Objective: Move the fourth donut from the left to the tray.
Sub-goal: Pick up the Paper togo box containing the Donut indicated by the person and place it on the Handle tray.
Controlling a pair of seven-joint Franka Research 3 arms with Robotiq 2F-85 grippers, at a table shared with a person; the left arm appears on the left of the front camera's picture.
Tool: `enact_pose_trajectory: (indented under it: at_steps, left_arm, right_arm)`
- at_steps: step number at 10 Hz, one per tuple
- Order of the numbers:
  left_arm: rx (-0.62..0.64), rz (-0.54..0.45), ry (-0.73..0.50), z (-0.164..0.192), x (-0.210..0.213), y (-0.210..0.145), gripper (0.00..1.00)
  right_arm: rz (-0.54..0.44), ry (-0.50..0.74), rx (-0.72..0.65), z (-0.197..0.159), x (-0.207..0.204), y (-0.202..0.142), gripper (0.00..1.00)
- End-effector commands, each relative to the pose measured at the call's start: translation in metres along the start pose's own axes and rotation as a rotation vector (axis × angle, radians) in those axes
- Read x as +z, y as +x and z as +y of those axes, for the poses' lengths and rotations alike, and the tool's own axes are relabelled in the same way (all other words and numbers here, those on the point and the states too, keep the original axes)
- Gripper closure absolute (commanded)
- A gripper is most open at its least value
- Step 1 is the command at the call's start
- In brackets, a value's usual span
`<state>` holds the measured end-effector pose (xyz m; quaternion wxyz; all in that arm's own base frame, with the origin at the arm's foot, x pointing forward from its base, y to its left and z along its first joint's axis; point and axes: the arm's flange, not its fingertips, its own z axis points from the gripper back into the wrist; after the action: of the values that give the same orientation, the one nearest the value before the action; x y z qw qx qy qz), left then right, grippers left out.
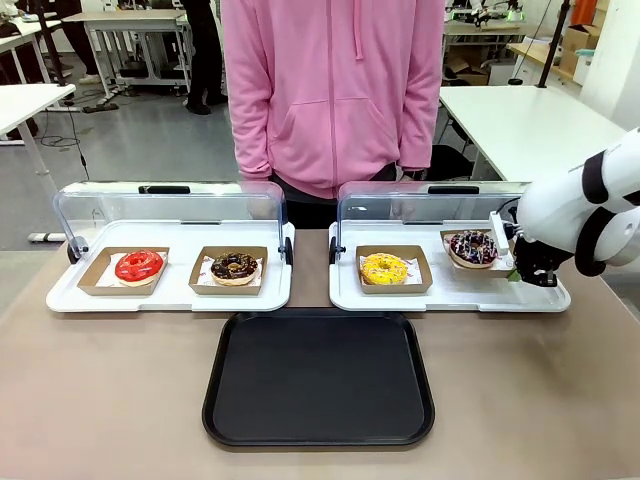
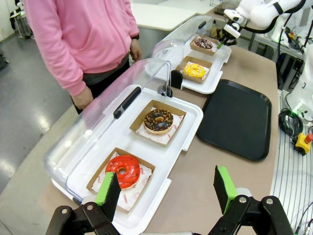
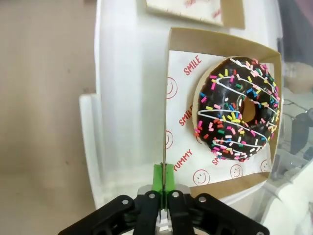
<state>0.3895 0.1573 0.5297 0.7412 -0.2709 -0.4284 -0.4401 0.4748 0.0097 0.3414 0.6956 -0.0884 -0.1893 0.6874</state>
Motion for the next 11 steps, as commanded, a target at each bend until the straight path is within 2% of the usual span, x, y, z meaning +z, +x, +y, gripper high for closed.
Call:
enact_pose_trajectory:
  at_steps: [1, 4, 8, 9, 10, 11]
  left_arm:
    - [-0.006, -0.02, -0.001, 0.0, 0.001, 0.002, 0.0]
    - [-0.006, -0.02, -0.001, 0.0, 0.001, 0.002, 0.0]
    - [-0.006, -0.02, -0.001, 0.0, 0.001, 0.002, 0.0]
    - [-0.006, -0.02, -0.001, 0.0, 0.001, 0.002, 0.0]
    - [-0.006, -0.02, -0.001, 0.0, 0.001, 0.002, 0.0]
    - [-0.006, -0.02, -0.001, 0.0, 0.001, 0.002, 0.0]
  right_arm:
    - [-0.034, -0.002, -0.051, 0.017, 0.027, 0.031, 0.98]
    - [-0.074, 0.027, -0.136, 0.045, 0.065, 0.074, 0.98]
    - [-0.077, 0.037, -0.096, 0.07, 0.078, 0.119, 0.98]
    - [-0.11, 0.05, -0.059, 0.075, 0.078, 0.124, 0.98]
    - [-0.094, 0.054, -0.087, 0.041, 0.074, 0.116, 0.98]
    - [-0.094, 0.054, -0.087, 0.041, 0.074, 0.116, 0.98]
